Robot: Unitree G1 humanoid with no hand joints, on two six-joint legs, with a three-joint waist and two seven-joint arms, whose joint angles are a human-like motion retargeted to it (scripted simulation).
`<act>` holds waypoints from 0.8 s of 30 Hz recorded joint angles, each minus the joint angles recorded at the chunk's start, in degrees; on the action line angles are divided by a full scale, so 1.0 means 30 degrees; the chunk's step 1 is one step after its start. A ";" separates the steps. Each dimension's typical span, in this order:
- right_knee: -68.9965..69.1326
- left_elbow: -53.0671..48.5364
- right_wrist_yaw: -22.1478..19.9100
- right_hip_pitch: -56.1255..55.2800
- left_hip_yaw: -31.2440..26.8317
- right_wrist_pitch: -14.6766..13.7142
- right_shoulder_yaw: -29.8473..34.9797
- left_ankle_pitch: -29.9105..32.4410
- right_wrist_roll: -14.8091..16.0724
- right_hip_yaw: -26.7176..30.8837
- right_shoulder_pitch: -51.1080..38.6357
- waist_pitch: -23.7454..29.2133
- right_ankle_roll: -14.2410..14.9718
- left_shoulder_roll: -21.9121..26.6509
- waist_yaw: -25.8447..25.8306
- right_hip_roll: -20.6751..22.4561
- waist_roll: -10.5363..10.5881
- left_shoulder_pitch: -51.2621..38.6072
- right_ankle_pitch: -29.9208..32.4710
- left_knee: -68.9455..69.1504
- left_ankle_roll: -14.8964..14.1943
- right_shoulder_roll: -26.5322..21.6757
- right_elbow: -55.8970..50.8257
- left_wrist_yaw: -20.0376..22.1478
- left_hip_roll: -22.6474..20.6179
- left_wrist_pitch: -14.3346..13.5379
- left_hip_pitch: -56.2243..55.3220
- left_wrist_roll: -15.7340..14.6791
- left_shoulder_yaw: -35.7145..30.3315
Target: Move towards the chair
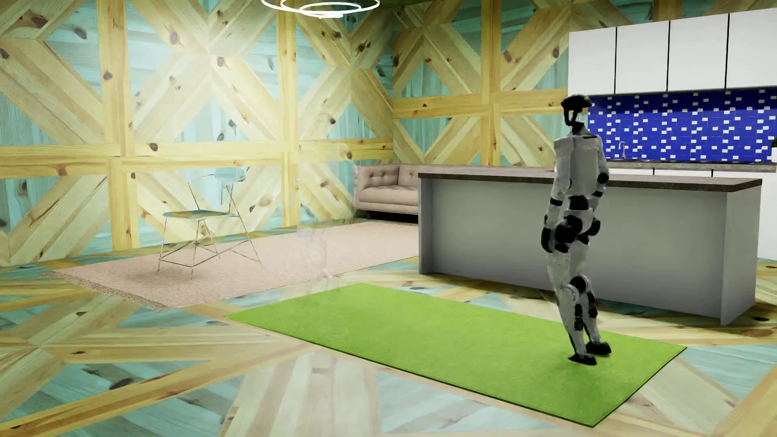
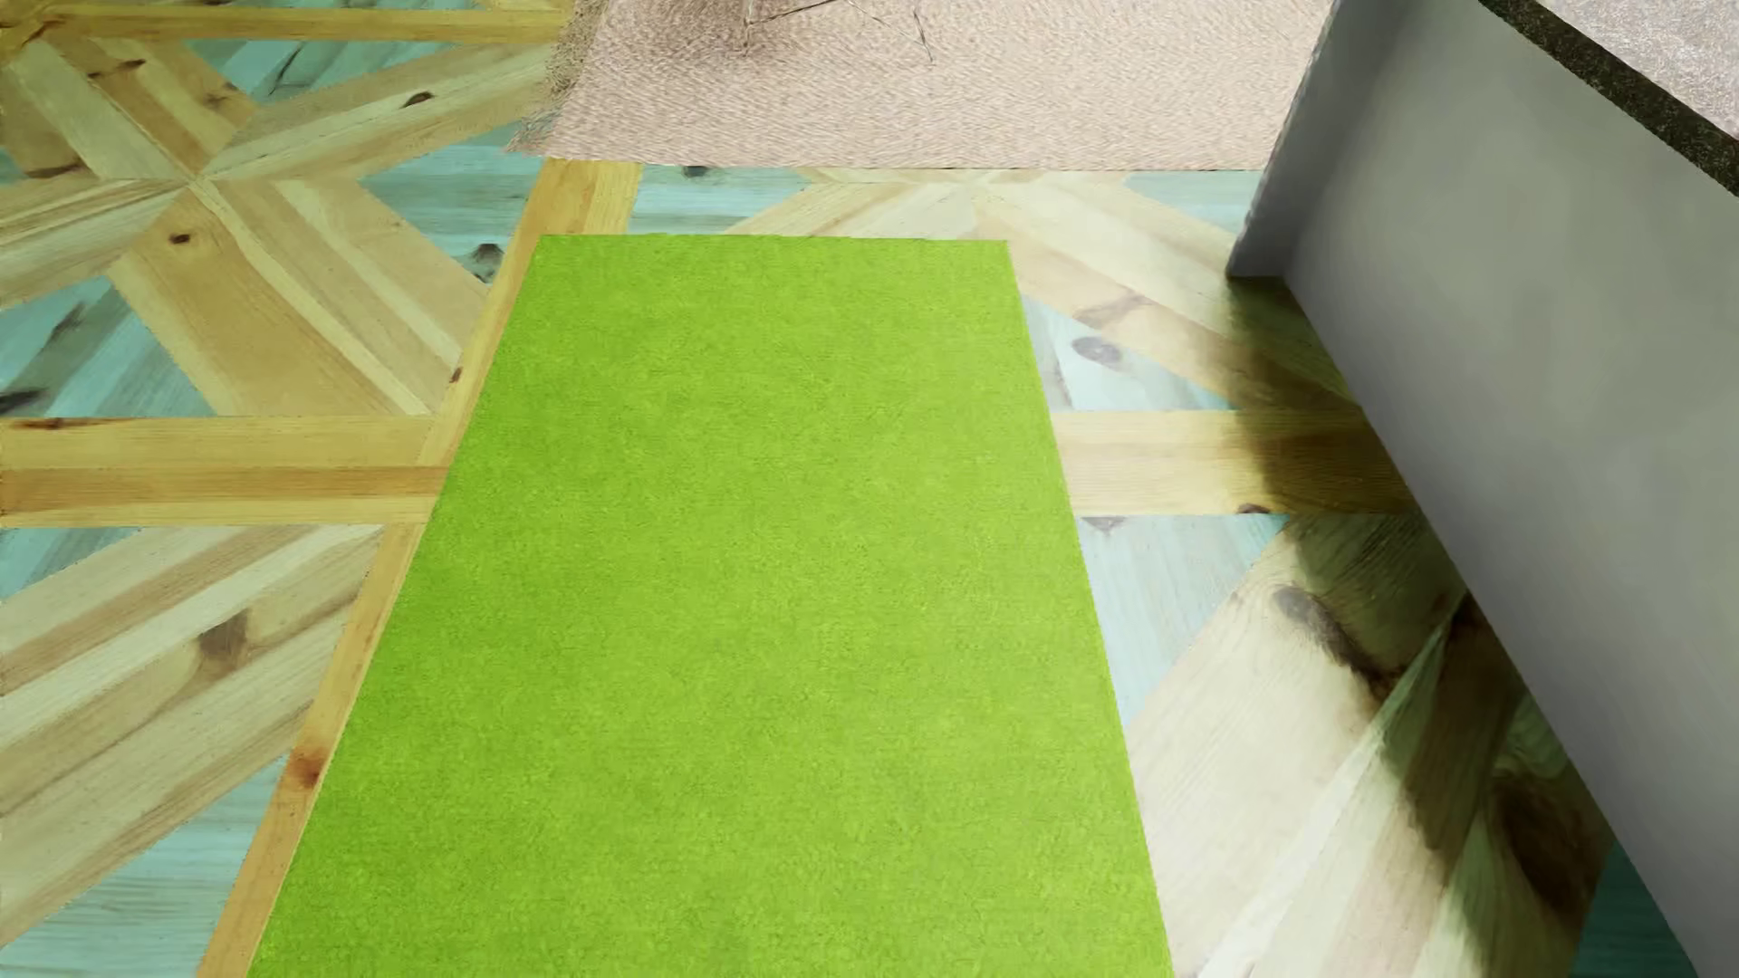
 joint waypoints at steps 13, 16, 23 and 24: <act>-0.1188 0.1341 0.0000 0.5700 0.0000 0.0000 -0.0462 0.0084 0.0000 0.0000 -0.2404 0.1365 0.0000 0.0045 0.3893 -0.0428 -0.0136 0.2872 -0.5940 0.8770 0.0000 -0.0483 -0.1901 0.0000 0.0897 0.0000 -1.0533 0.0000 0.1931; -0.1233 0.2063 0.0000 0.7552 0.0000 0.0000 -0.0613 0.0487 0.0000 0.0000 -0.2902 0.1555 0.0000 0.0013 0.4970 -0.0712 -0.0096 0.2907 -0.6781 0.7478 0.0000 -0.0726 -0.2047 0.0000 0.1179 0.0000 -1.1940 0.0000 0.1892; 1.2383 0.1757 0.0000 0.2976 0.0000 0.0000 0.0607 -0.2993 0.0000 0.0000 -0.0028 0.1289 0.0000 -0.0125 0.4054 -0.2607 -0.0758 0.2072 0.4556 1.2272 0.0000 -0.0453 -0.0682 0.0000 -0.0625 0.0000 -0.9508 0.0000 0.2363; 1.5433 0.1198 0.0000 0.1124 0.0000 0.0000 0.1425 -0.3393 0.0000 0.0000 0.0135 0.1491 0.0000 -0.0056 0.3362 -0.2470 -0.0537 0.1870 0.4233 1.1518 0.0000 -0.0492 -0.0045 0.0000 -0.0727 0.0000 -0.7714 0.0000 0.2312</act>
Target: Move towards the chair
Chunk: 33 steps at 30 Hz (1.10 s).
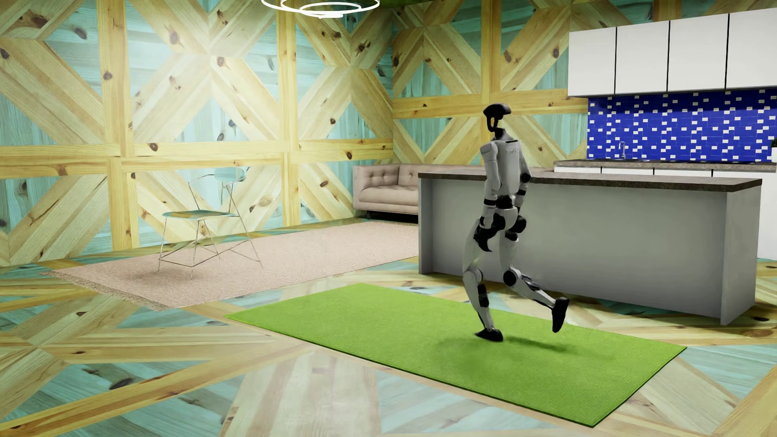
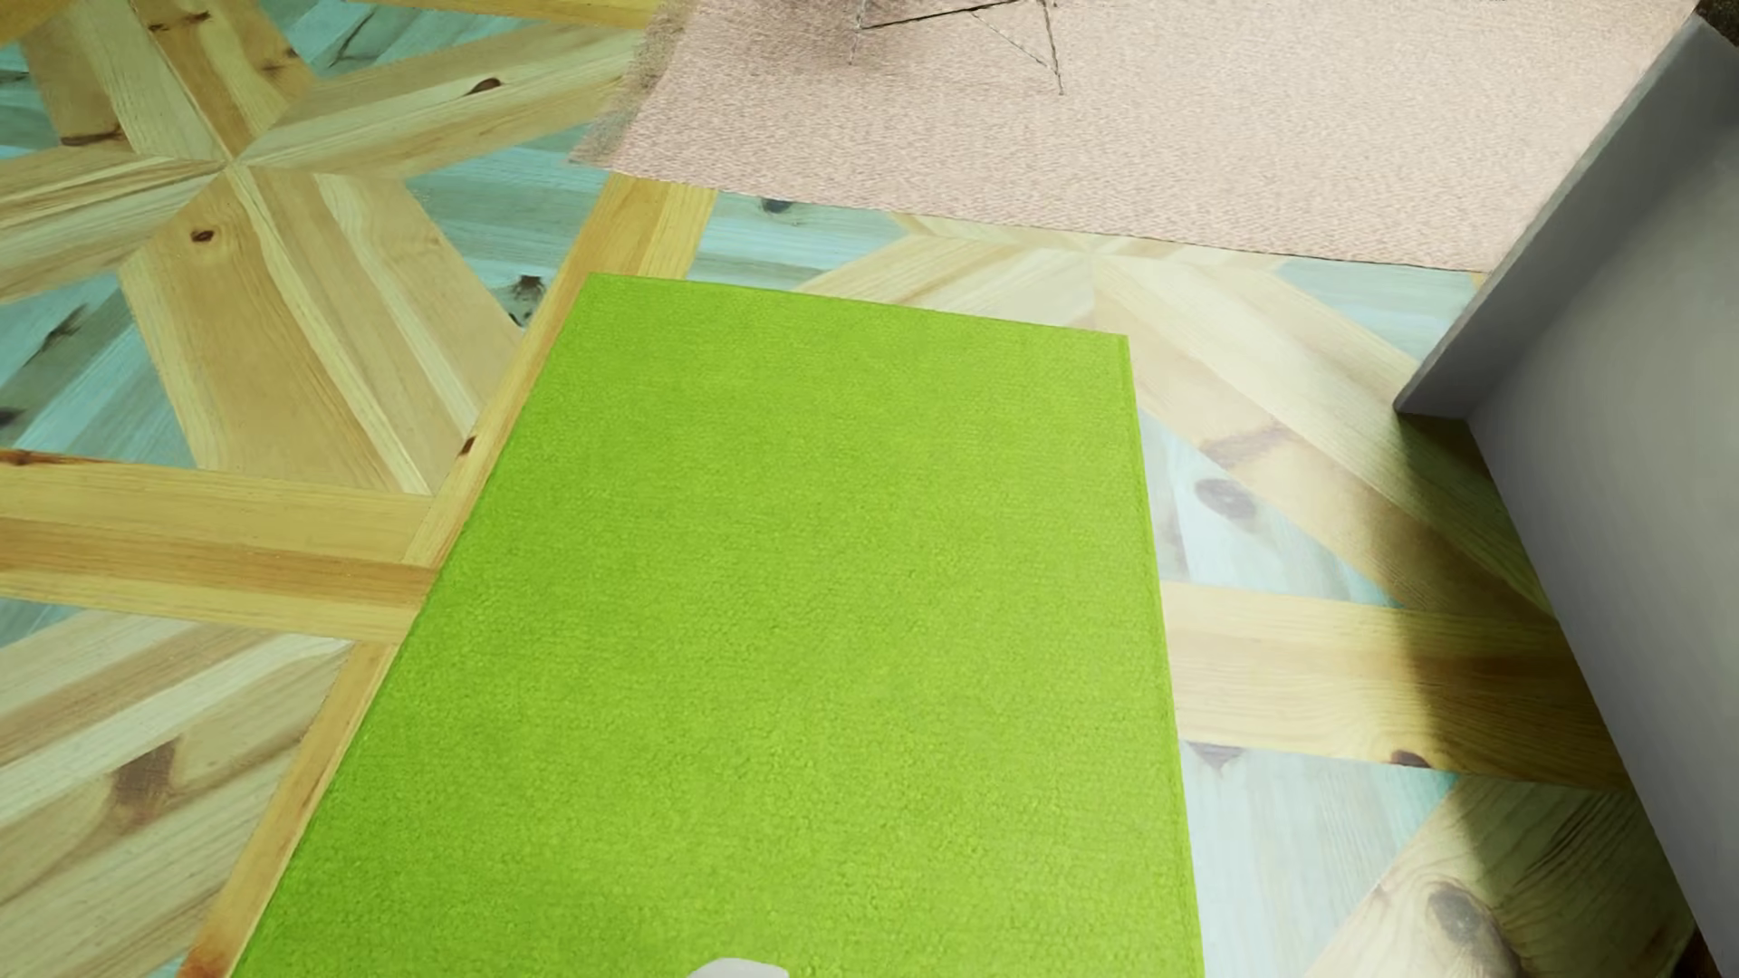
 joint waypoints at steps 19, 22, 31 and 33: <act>-1.4108 -0.0979 0.0000 0.0553 0.0000 0.0000 0.0687 -0.0067 0.0000 0.0000 0.0118 0.0025 0.0000 -0.0019 -0.1767 0.2950 0.1595 0.1278 -0.3669 0.7597 0.0000 -0.0852 -0.0466 0.0000 0.2926 0.0000 0.2363 0.0000 0.0457; -1.6202 -0.0215 0.0000 0.5029 0.0000 0.0000 -0.0818 0.2691 0.0000 0.0000 -0.1884 -0.0201 0.0000 0.0424 -0.0152 0.2266 0.0934 0.1997 -0.7936 -0.2491 0.0000 -0.1271 -0.1462 0.0000 0.3157 0.0000 0.0497 0.0000 0.0405; 0.2969 0.0493 0.0000 -0.0218 0.0000 0.0000 -0.2385 0.2823 0.0000 0.0000 -0.0755 -0.0196 0.0000 0.0368 0.0270 -0.0448 -0.0517 0.1133 0.0828 -0.1915 0.0000 -0.0260 -0.0882 0.0000 0.0096 0.0000 0.2055 0.0000 0.0351; 0.1120 -0.1131 0.0000 -0.3912 0.0000 0.0000 -0.1936 0.2352 0.0000 0.0000 0.0621 0.0030 0.0000 0.0387 -0.2230 0.0214 0.0570 0.0564 0.1244 -0.3456 0.0000 -0.0317 -0.1484 0.0000 0.0605 0.0000 0.4902 0.0000 0.0243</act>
